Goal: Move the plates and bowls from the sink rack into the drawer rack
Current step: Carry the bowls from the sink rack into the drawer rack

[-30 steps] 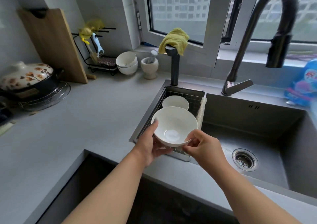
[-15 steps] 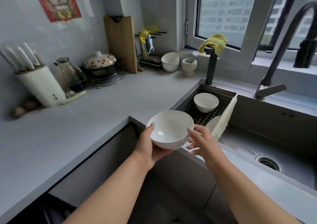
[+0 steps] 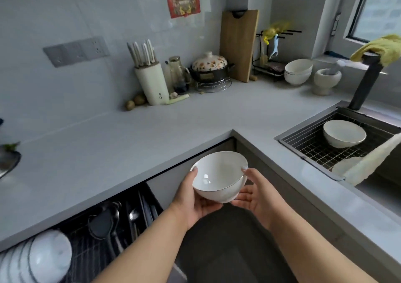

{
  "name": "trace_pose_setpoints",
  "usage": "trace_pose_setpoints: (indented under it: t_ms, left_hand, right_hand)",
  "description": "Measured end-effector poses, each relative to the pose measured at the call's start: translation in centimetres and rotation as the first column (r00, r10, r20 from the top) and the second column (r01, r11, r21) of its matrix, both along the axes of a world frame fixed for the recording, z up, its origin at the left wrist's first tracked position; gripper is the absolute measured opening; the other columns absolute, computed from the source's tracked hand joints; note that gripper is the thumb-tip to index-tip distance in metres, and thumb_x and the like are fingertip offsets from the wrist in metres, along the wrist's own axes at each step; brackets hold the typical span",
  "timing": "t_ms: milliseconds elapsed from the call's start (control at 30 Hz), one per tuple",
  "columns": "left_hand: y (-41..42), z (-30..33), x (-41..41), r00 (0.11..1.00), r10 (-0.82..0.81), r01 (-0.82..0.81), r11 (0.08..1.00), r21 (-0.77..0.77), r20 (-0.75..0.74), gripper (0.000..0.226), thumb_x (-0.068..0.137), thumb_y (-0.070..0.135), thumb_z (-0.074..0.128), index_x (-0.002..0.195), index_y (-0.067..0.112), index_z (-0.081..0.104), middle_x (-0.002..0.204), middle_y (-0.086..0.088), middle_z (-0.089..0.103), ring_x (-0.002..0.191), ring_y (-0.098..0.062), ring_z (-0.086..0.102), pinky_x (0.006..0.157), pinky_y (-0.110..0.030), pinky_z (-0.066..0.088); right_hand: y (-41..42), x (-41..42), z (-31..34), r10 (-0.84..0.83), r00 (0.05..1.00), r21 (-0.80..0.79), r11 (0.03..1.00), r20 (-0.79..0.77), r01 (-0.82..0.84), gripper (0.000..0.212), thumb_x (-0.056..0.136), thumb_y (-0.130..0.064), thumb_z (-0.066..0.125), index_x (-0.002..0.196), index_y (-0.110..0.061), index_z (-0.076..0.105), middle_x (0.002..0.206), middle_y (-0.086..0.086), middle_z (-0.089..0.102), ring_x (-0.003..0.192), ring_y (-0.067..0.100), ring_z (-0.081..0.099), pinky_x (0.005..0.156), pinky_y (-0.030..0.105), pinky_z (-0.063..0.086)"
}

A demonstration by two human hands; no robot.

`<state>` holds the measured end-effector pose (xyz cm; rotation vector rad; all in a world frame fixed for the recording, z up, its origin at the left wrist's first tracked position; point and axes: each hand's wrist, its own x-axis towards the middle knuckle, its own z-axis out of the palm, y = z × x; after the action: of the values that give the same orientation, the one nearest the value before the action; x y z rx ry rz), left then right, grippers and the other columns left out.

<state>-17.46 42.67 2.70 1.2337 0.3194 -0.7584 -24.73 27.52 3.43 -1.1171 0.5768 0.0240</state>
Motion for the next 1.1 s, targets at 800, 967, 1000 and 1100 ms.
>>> trace_pose_setpoints:
  t_ms: [800, 967, 1000, 1100]
  left_hand:
    - [37.3, -9.0, -0.1, 0.929, 0.338, -0.365, 0.771, 0.523, 0.15, 0.043, 0.1, 0.041, 0.041, 0.128, 0.009, 0.052, 0.119, -0.01, 0.056, 0.112, -0.026, 0.054, 0.094, -0.041, 0.046]
    - [45.0, -11.5, -2.0, 0.959, 0.136, -0.279, 0.589, 0.758, 0.247, 0.024, 0.099, 0.04, 0.042, 0.104, 0.021, 0.055, 0.109, -0.002, 0.058, 0.093, -0.016, 0.051, 0.08, -0.031, 0.039]
    - [46.2, -12.0, -2.3, 0.967, 0.086, -0.248, 0.549, 0.798, 0.241, 0.024, 0.099, 0.041, 0.043, 0.102, 0.02, 0.055, 0.109, -0.005, 0.06, 0.091, -0.017, 0.054, 0.078, -0.032, 0.042]
    - [49.4, -13.8, -3.0, 0.983, -0.083, -0.122, 0.381, 0.916, 0.166, 0.045, 0.097, 0.044, 0.042, 0.131, 0.014, 0.05, 0.137, -0.007, 0.05, 0.122, -0.023, 0.049, 0.098, -0.034, 0.04]
  right_hand:
    - [30.1, 8.4, -4.8, 0.408, 0.896, -0.269, 0.856, -0.173, -0.442, 0.016, 0.092, -0.03, 0.052, 0.095, -0.016, 0.059, 0.092, 0.016, 0.063, 0.079, 0.027, 0.062, 0.058, 0.032, 0.052]
    - [36.7, 9.9, -8.5, 0.465, 0.844, -0.363, 0.763, -0.266, -0.535, 0.019, 0.09, -0.027, 0.057, 0.091, -0.009, 0.062, 0.096, 0.022, 0.063, 0.084, 0.031, 0.064, 0.061, 0.038, 0.058]
    - [37.8, 10.1, -9.3, 0.472, 0.835, -0.381, 0.744, -0.282, -0.549, 0.024, 0.088, -0.029, 0.059, 0.094, -0.007, 0.062, 0.096, 0.021, 0.064, 0.084, 0.031, 0.064, 0.065, 0.043, 0.06]
    - [40.4, 10.5, -12.1, 0.478, 0.8, -0.46, 0.655, -0.363, -0.6, 0.059, 0.068, -0.05, 0.066, 0.109, -0.008, 0.058, 0.096, 0.014, 0.066, 0.083, 0.028, 0.068, 0.071, 0.048, 0.06]
